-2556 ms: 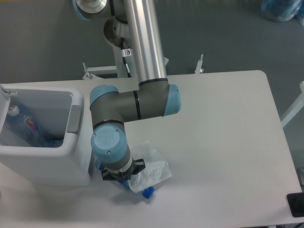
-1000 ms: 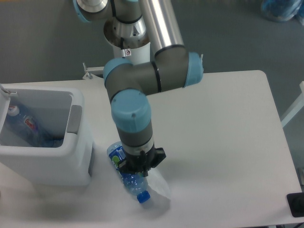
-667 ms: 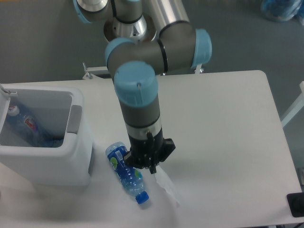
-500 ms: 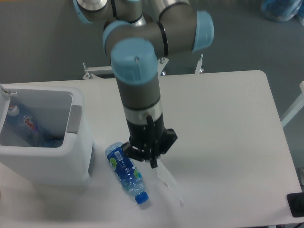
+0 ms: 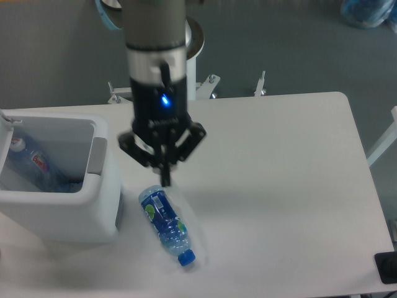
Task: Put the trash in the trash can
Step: 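Lift the bag and carry it over the white trash bin, then lower the bag into the bin and open the gripper, then move the open gripper back toward the water bottle, then lower the gripper around the blue-capped water bottle's cap end and close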
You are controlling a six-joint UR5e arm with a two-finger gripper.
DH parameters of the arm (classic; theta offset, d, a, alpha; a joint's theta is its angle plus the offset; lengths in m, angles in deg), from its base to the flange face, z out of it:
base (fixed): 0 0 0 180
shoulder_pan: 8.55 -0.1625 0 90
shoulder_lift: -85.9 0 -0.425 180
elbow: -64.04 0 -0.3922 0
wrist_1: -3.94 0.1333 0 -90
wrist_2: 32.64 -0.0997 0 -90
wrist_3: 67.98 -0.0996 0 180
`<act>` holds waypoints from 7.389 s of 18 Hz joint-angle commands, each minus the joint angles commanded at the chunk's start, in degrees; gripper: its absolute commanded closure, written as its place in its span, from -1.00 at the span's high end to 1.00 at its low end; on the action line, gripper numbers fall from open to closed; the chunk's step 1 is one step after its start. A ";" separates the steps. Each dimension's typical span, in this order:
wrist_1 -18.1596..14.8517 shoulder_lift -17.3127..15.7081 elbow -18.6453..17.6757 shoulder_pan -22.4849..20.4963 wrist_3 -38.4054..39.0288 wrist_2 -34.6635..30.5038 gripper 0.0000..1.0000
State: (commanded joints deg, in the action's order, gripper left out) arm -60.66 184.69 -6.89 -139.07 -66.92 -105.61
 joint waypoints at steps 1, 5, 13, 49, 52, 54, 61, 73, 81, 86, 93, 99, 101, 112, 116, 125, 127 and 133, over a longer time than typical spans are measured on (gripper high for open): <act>0.00 -0.88 -0.09 0.00 -0.35 1.76 -1.00; -0.44 -4.75 -3.15 1.22 -8.59 3.45 -1.00; -0.79 -8.27 -6.33 5.18 -20.56 3.54 -1.00; -9.41 -9.15 -11.08 8.35 -38.76 4.94 -0.57; -9.14 -9.15 -11.16 8.17 -38.76 4.94 -0.24; -9.14 -9.15 -11.16 7.83 -38.67 4.94 -0.14; -9.14 -9.06 -11.34 6.51 -38.50 5.12 -0.08; -7.29 -3.01 -9.85 -5.88 -37.71 7.58 0.47; -7.21 9.38 -4.40 -8.79 -25.07 6.96 0.88; -7.21 16.41 -1.68 -8.70 -19.26 6.79 0.98; -7.29 22.57 0.61 -8.35 -18.55 0.20 0.98; -8.17 29.60 6.49 -6.51 -18.55 -4.63 0.98; -11.76 31.71 9.21 -6.33 -18.55 -4.81 0.99; -29.88 39.81 22.24 -6.15 -17.23 -4.81 0.99; -29.79 40.50 21.45 -5.02 -14.87 -4.81 0.99; -26.47 42.35 18.37 -2.38 -4.14 -8.32 0.99; -25.14 43.05 18.28 -2.02 -2.47 -9.99 0.98; -24.35 44.03 18.28 -1.58 -0.79 -11.41 0.36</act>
State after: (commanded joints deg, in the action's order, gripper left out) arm -85.00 228.72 11.39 -140.65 -67.71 -117.02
